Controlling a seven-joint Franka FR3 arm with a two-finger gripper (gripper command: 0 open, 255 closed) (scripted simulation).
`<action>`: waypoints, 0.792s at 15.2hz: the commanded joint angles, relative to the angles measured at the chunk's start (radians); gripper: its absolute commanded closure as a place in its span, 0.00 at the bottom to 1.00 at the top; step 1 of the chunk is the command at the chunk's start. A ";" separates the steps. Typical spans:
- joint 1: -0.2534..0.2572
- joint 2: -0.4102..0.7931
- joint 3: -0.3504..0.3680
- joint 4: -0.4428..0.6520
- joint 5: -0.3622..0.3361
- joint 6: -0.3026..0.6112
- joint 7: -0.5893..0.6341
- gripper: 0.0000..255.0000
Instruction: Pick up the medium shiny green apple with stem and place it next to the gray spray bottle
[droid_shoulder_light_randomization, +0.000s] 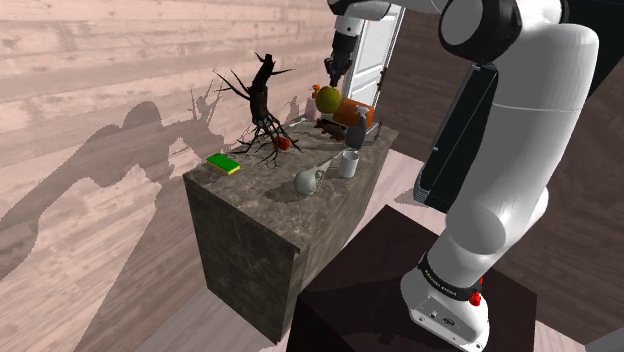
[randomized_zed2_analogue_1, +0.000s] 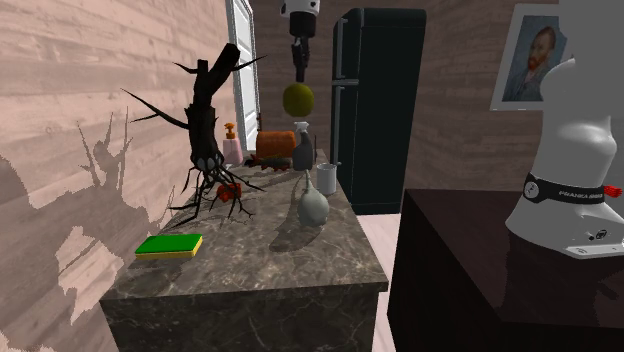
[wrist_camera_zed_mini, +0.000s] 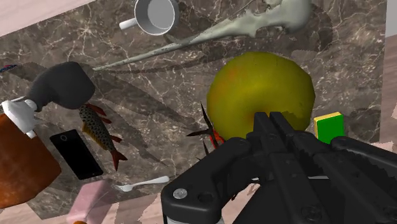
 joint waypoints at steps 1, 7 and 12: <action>-0.032 0.022 -0.014 0.035 0.011 -0.016 -0.046 1.00; -0.131 0.095 -0.050 0.138 0.045 -0.058 -0.175 1.00; -0.226 0.189 -0.071 0.277 0.080 -0.113 -0.276 1.00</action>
